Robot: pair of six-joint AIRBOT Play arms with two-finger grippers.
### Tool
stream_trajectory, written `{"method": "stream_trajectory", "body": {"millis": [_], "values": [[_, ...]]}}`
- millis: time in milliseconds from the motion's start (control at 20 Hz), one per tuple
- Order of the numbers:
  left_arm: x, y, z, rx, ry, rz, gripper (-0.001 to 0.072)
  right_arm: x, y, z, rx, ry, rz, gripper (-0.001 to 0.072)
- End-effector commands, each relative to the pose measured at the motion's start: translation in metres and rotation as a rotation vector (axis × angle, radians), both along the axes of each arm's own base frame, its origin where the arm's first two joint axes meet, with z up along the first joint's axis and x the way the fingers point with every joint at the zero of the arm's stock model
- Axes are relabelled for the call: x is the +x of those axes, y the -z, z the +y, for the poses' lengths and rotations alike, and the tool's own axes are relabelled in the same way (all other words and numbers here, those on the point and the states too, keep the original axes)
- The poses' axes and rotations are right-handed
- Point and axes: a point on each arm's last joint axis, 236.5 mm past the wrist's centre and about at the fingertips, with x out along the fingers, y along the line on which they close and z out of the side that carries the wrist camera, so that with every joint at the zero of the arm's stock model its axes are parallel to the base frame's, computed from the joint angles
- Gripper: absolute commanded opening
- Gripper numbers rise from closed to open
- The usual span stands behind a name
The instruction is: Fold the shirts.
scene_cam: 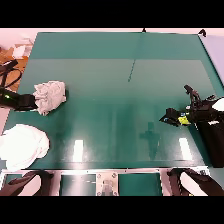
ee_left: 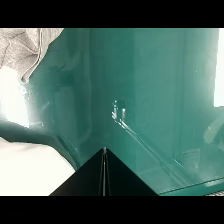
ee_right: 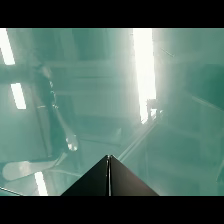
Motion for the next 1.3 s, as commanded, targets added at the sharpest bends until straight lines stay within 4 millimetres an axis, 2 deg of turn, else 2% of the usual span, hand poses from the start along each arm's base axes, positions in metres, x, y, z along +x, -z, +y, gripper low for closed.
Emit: {"method": "stream_trajectory", "body": {"millis": [0, 100, 300, 400, 450, 500, 550, 650, 700, 800, 900, 1050, 1150, 1200, 1250], "values": [[0.0, 0.0, 0.0, 0.001, 0.0, -0.001, 0.0023, 0.0, 0.0, 0.0, 0.0, -0.001, 0.0, 0.0014], [0.006, -0.001, 0.002, 0.005, -0.008, -0.026, 0.0023, 0.0, 0.0, 0.0, 0.0, 0.0, 0.0, 0.0014], [0.034, -0.011, 0.007, 0.014, -0.049, -0.148, 0.0023, 0.005, 0.0, -0.002, -0.007, 0.012, -0.019, 0.0014], [0.04, -0.012, 0.01, 0.024, -0.056, -0.172, 0.0024, 0.005, 0.0, -0.002, -0.006, 0.012, -0.019, 0.0014], [0.048, -0.013, 0.021, 0.071, -0.07, -0.206, 0.0077, 0.005, 0.0, -0.002, -0.006, 0.013, -0.019, 0.0014], [0.057, -0.014, 0.039, 0.145, -0.093, -0.245, 0.0496, 0.008, -0.001, -0.003, -0.01, 0.019, -0.029, 0.0014], [0.067, -0.015, 0.058, 0.217, -0.114, -0.276, 0.072, 0.012, -0.001, -0.005, -0.015, 0.028, -0.044, 0.0014], [0.08, -0.001, 0.083, 0.324, -0.103, -0.274, 0.072, 0.02, -0.001, -0.008, -0.026, 0.047, -0.072, 0.0014], [0.084, 0.014, 0.088, 0.338, -0.089, -0.239, 0.072, 0.024, -0.002, -0.01, -0.031, 0.055, -0.087, 0.0014], [0.094, 0.05, 0.088, 0.319, -0.067, -0.166, 0.072, 0.029, -0.003, -0.012, -0.038, 0.068, -0.107, 0.0014], [0.114, 0.084, 0.085, 0.278, -0.071, -0.151, 0.072, 0.033, -0.003, -0.015, -0.045, 0.078, -0.124, 0.0014], [0.149, 0.128, 0.082, 0.218, -0.122, -0.18, 0.072, 0.035, -0.004, -0.015, -0.047, 0.082, -0.129, 0.0014], [0.158, 0.152, 0.078, 0.181, -0.151, -0.168, 0.072, 0.035, -0.004, -0.015, -0.047, 0.082, -0.129, 0.0015], [0.157, 0.162, 0.077, 0.173, -0.154, -0.149, 0.0583, 0.035, -0.004, -0.015, -0.046, 0.082, -0.129, 0.0014], [0.155, 0.165, 0.077, 0.17, -0.154, -0.136, 0.0215, 0.035, -0.004, -0.015, -0.046, 0.082, -0.129, 0.0014]]}}
